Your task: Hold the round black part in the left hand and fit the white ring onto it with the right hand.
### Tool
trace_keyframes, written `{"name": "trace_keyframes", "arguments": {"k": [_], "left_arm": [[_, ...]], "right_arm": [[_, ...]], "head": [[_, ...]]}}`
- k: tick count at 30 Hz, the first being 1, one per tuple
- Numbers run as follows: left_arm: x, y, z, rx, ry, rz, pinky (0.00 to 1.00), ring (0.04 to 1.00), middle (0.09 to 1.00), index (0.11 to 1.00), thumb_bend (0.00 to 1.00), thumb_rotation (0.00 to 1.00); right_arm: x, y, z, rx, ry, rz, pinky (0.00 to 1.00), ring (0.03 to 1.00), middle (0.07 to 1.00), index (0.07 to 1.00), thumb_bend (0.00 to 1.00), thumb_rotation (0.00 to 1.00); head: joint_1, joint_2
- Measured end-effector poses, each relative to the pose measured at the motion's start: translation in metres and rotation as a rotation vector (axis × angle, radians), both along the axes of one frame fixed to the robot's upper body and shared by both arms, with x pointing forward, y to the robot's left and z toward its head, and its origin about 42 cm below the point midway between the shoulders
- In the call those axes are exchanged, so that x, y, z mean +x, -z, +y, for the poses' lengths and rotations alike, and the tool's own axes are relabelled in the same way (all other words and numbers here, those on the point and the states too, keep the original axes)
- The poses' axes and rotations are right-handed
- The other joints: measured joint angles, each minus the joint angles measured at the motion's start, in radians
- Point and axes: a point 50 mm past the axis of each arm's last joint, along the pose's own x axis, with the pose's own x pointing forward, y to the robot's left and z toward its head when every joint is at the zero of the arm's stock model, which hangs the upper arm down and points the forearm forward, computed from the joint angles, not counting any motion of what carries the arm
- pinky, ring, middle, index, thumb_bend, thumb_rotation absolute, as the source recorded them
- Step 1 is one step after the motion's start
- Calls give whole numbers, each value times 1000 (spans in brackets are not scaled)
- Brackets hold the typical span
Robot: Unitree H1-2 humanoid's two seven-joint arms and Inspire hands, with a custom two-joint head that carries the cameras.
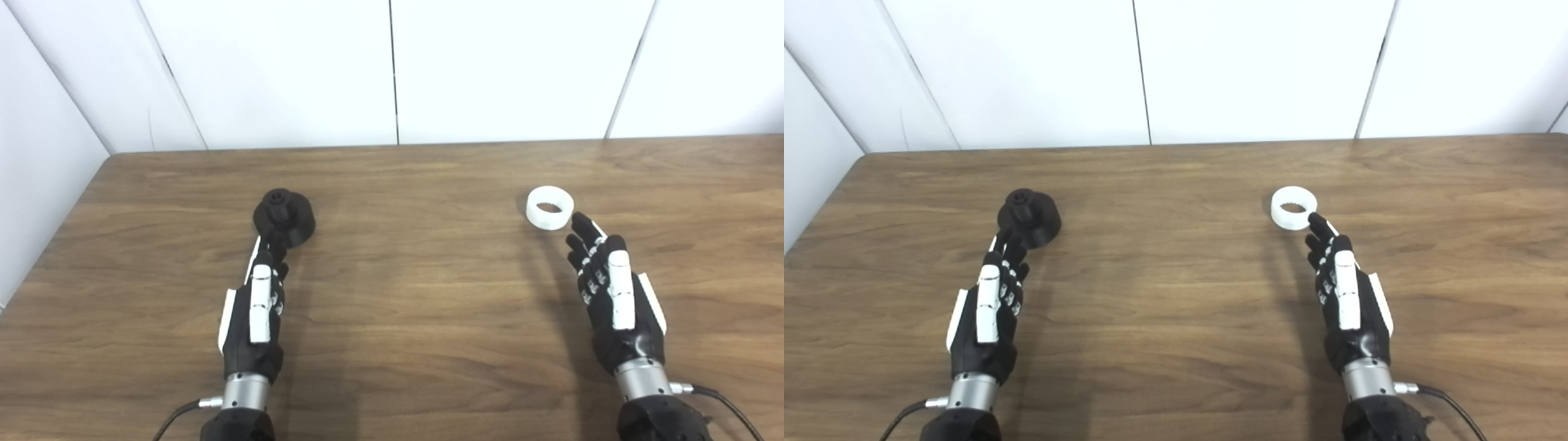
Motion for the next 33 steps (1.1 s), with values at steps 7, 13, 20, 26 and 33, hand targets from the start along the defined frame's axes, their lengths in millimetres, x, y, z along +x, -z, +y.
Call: {"name": "trace_keyframes", "arguments": {"k": [7,13,20,26,33], "left_arm": [[0,0,0,0,-2,1,1000,1000,1000,1000,493,1000],[0,0,0,-3,1,0,1000,1000,1000,1000,483,990],[0,0,-1,13,5,5,1000,1000,1000,1000,506,908],[-1,-1,13,66,-37,12,1000,1000,1000,1000,591,863],[-1,-11,42,196,-76,80,985,1000,1000,993,668,632]], "right_arm": [[0,0,0,-1,1,0,968,950,944,883,475,1000],[0,0,0,-2,2,0,968,948,945,887,479,1000],[0,0,-1,-2,3,0,966,942,942,886,479,1000],[0,0,-2,1,8,1,964,943,951,893,475,1000],[-3,3,-3,5,10,10,956,940,950,885,479,1000]], "head": [[6,-5],[11,-5],[37,-8],[52,-12],[57,-9]]}}
